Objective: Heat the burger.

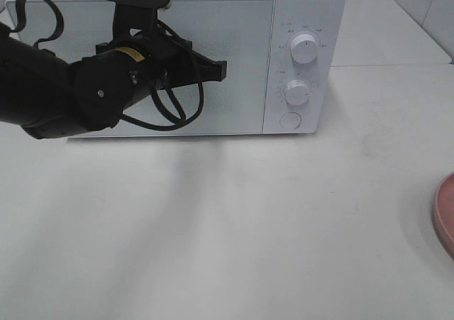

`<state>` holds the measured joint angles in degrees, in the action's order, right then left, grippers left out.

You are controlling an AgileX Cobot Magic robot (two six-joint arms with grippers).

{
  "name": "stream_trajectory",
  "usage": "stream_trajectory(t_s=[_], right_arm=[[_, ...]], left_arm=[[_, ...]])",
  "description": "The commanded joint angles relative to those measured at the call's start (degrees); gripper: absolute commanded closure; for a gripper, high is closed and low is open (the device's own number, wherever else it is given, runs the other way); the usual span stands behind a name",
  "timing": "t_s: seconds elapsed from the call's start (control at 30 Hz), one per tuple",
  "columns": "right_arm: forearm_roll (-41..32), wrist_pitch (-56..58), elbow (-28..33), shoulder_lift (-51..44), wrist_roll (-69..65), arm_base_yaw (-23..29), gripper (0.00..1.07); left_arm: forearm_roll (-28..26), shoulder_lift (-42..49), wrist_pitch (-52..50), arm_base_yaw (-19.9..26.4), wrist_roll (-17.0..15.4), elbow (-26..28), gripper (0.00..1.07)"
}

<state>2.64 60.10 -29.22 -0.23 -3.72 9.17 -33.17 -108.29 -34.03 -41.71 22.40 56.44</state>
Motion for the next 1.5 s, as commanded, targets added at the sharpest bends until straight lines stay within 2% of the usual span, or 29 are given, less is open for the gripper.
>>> stream_trajectory(t_s=[0.03, 0.07, 0.1, 0.13, 0.17, 0.2, 0.23, 0.27, 0.3, 0.33, 0.37, 0.4, 0.63, 0.77, 0.83, 0.87, 0.93, 0.97, 1.03, 1.07, 1.1, 1.13, 1.2, 1.27, 1.37, 1.4, 1.43, 1.47, 1.5], right_arm=[[0.2, -0.6, 0.2, -1.5, 0.7, -0.3, 0.31], [0.2, -0.6, 0.2, -1.5, 0.7, -0.3, 0.31], [0.2, -0.6, 0.2, -1.5, 0.7, -0.3, 0.31], [0.2, -0.6, 0.2, -1.5, 0.7, -0.3, 0.31], [0.2, -0.6, 0.2, -1.5, 0.7, -0.3, 0.31], [0.2, -0.6, 0.2, -1.5, 0.7, -0.3, 0.31], [0.2, -0.6, 0.2, -1.5, 0.7, -0.3, 0.31], [0.2, -0.6, 0.2, -1.5, 0.7, -0.3, 0.31], [0.2, -0.6, 0.2, -1.5, 0.7, -0.3, 0.31], [0.2, -0.6, 0.2, -1.5, 0.7, -0.3, 0.31], [0.2, -0.6, 0.2, -1.5, 0.7, -0.3, 0.31], [0.2, -0.6, 0.2, -1.5, 0.7, -0.3, 0.31], [0.2, -0.6, 0.2, -1.5, 0.7, -0.3, 0.31], [0.2, -0.6, 0.2, -1.5, 0.7, -0.3, 0.31], [0.2, -0.6, 0.2, -1.5, 0.7, -0.3, 0.31], [0.2, -0.6, 0.2, -1.5, 0.7, -0.3, 0.31], [0.2, -0.6, 0.2, -1.5, 0.7, -0.3, 0.31], [0.2, -0.6, 0.2, -1.5, 0.7, -0.3, 0.31], [0.2, -0.6, 0.2, -1.5, 0.7, -0.3, 0.31], [0.2, -0.6, 0.2, -1.5, 0.7, -0.3, 0.31], [0.2, -0.6, 0.2, -1.5, 0.7, -0.3, 0.31], [0.2, -0.6, 0.2, -1.5, 0.7, -0.3, 0.31], [0.2, -0.6, 0.2, -1.5, 0.7, -0.3, 0.31], [0.2, -0.6, 0.2, -1.5, 0.7, -0.3, 0.31], [0.2, -0.6, 0.2, -1.5, 0.7, -0.3, 0.31], [0.2, -0.6, 0.2, -1.5, 0.7, -0.3, 0.31], [0.2, -0.6, 0.2, -1.5, 0.7, -0.3, 0.31], [0.2, -0.6, 0.2, -1.5, 0.7, -0.3, 0.31], [0.2, -0.6, 0.2, -1.5, 0.7, -0.3, 0.31]], left_arm=[[-0.6, 2.8, 4.7, -1.4, 1.8, -2.6, 1.07], [-0.7, 4.1, 9.9, -1.4, 2.6, -3.5, 1.04], [-0.7, 4.1, 9.9, -1.4, 2.6, -3.5, 1.04], [-0.8, 4.8, 13.1, -1.4, 3.1, -3.8, 0.96], [-0.9, 5.6, 19.7, -1.0, 4.2, -3.8, 0.81], [-0.9, 5.6, 19.7, -1.0, 4.2, -3.8, 0.81], [-0.8, 6.6, 25.3, -0.9, 5.0, -3.8, 0.54], [-0.8, 6.6, 25.3, -0.9, 5.0, -3.8, 0.54], [-0.8, 6.8, 28.1, -0.4, 5.2, -3.8, 0.39], [-0.5, 7.4, 33.6, 0.4, 5.2, -3.8, 0.15], [-0.5, 7.4, 33.6, 0.4, 5.2, -3.8, 0.15], [0.2, 8.0, 39.8, 1.9, 5.0, -3.8, 0.05], [3.4, 10.1, 55.5, 8.4, 4.9, -3.8, 0.06], [4.1, 13.5, 69.2, 14.7, 4.8, -3.8, 0.06], [4.1, 14.3, 71.2, 16.1, 4.8, -3.8, 0.06], [4.2, 16.2, 76.3, 18.8, 4.8, -3.8, 0.06], [4.2, 17.4, 78.3, 19.9, 4.8, -3.8, 0.06], [4.4, 19.4, 82.8, 22.5, 4.8, -3.8, 0.06], [4.5, 20.5, 84.9, 23.9, 4.8, -3.8, 0.06], [4.6, 22.7, 88.1, 26.7, 4.8, -3.8, 0.06], [4.6, 22.7, 88.1, 26.7, 4.8, -3.8, 0.06], [4.8, 25.0, 91.3, 29.5, 4.1, -3.8, 0.06], [5.2, 26.2, 92.5, 30.7, 3.4, -3.8, 0.06], [8.3, 29.4, 96.0, 34.5, 0.2, -3.8, 0.06], [10.8, 31.4, 97.3, 37.3, -2.0, -3.8, 0.06], [12.9, 33.5, 98.0, 39.5, -4.6, -3.8, 0.06], [13.9, 34.6, 98.3, 40.6, -6.1, -3.8, 0.06], [13.9, 34.6, 98.3, 40.6, -6.1, -3.8, 0.06], [15.5, 36.9, 98.6, 42.1, -8.7, -3.8, 0.06]])
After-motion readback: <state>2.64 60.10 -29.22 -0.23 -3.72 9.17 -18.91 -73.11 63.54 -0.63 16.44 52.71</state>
